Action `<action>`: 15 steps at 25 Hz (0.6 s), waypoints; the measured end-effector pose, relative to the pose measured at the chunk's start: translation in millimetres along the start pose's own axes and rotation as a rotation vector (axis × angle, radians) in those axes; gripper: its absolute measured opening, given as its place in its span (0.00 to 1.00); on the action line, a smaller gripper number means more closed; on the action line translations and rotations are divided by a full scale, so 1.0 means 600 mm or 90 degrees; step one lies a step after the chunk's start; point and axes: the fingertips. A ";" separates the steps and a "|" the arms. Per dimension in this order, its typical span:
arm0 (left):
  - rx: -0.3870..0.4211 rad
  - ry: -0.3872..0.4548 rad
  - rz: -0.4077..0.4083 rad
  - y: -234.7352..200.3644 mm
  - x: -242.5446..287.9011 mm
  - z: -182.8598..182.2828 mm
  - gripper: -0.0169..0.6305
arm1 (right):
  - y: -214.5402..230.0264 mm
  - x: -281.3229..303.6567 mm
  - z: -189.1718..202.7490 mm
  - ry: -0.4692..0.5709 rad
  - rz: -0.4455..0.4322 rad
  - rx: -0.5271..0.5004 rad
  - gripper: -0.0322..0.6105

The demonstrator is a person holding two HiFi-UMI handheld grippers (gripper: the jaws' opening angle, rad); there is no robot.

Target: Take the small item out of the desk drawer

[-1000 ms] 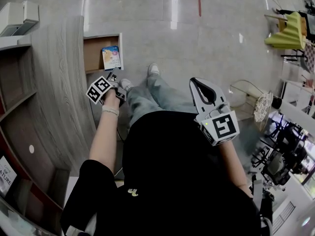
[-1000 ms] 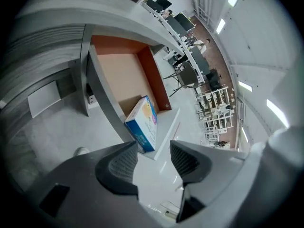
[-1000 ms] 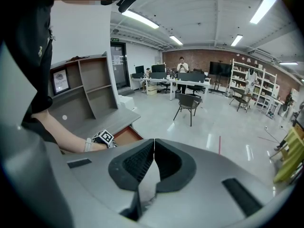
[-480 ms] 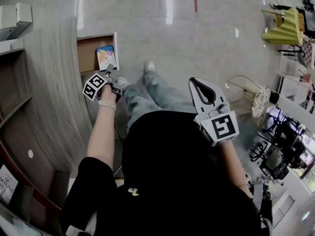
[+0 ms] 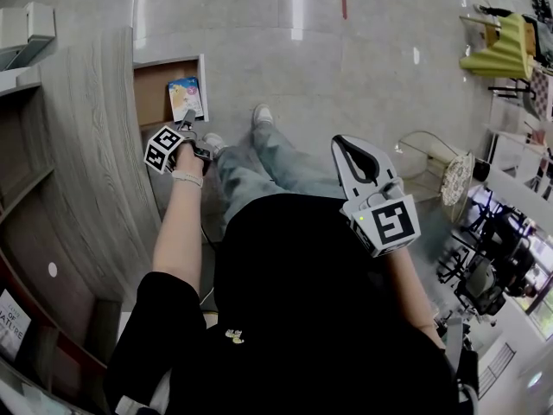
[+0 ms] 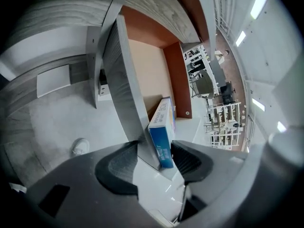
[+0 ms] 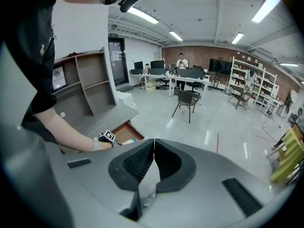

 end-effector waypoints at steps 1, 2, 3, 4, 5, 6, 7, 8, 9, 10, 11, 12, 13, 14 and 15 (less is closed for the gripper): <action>-0.004 0.003 0.003 0.000 -0.001 0.002 0.39 | 0.001 0.000 -0.001 0.002 0.002 -0.002 0.05; -0.007 0.005 0.006 0.000 -0.002 0.003 0.38 | 0.002 -0.001 -0.002 0.004 0.002 -0.004 0.05; -0.010 0.008 0.009 0.001 -0.003 0.005 0.37 | 0.001 -0.003 -0.001 0.006 0.001 -0.007 0.05; -0.013 0.010 0.011 0.001 -0.005 0.006 0.36 | 0.000 -0.005 0.001 0.005 -0.002 -0.007 0.05; -0.015 0.012 0.013 0.002 -0.007 0.007 0.35 | -0.002 -0.007 0.003 0.004 -0.005 -0.007 0.05; -0.017 0.014 0.015 0.002 -0.010 0.008 0.34 | -0.004 -0.009 0.004 0.004 -0.006 -0.006 0.05; -0.019 0.015 0.016 0.003 -0.012 0.009 0.33 | -0.005 -0.010 0.004 0.004 -0.006 -0.006 0.05; -0.020 0.016 0.018 0.004 -0.014 0.010 0.32 | -0.006 -0.011 0.004 0.005 -0.005 -0.006 0.05; -0.022 0.017 0.021 0.004 -0.016 0.010 0.31 | -0.006 -0.012 0.003 0.005 -0.003 -0.007 0.05; -0.024 0.017 0.024 0.004 -0.018 0.011 0.30 | -0.007 -0.013 0.002 0.005 -0.001 -0.008 0.05; -0.025 0.016 0.027 0.005 -0.022 0.013 0.29 | -0.008 -0.014 0.001 0.006 0.000 -0.009 0.05; -0.025 0.016 0.031 0.006 -0.025 0.015 0.27 | -0.012 -0.015 0.000 0.011 -0.004 -0.010 0.05; -0.025 0.016 0.035 0.007 -0.029 0.017 0.25 | -0.015 -0.016 -0.001 0.016 -0.009 -0.011 0.05; -0.024 0.016 0.038 0.007 -0.034 0.019 0.23 | -0.017 -0.017 -0.003 0.019 -0.010 -0.013 0.05; -0.026 0.017 0.040 0.007 -0.038 0.022 0.22 | -0.017 -0.017 -0.004 0.019 -0.007 -0.015 0.05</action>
Point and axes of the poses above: the fingertips, and each gripper's own axes: x forward along the fingers, y to its right, z out of its underside, and after that the axes turned 13 degrees about -x, right-handed
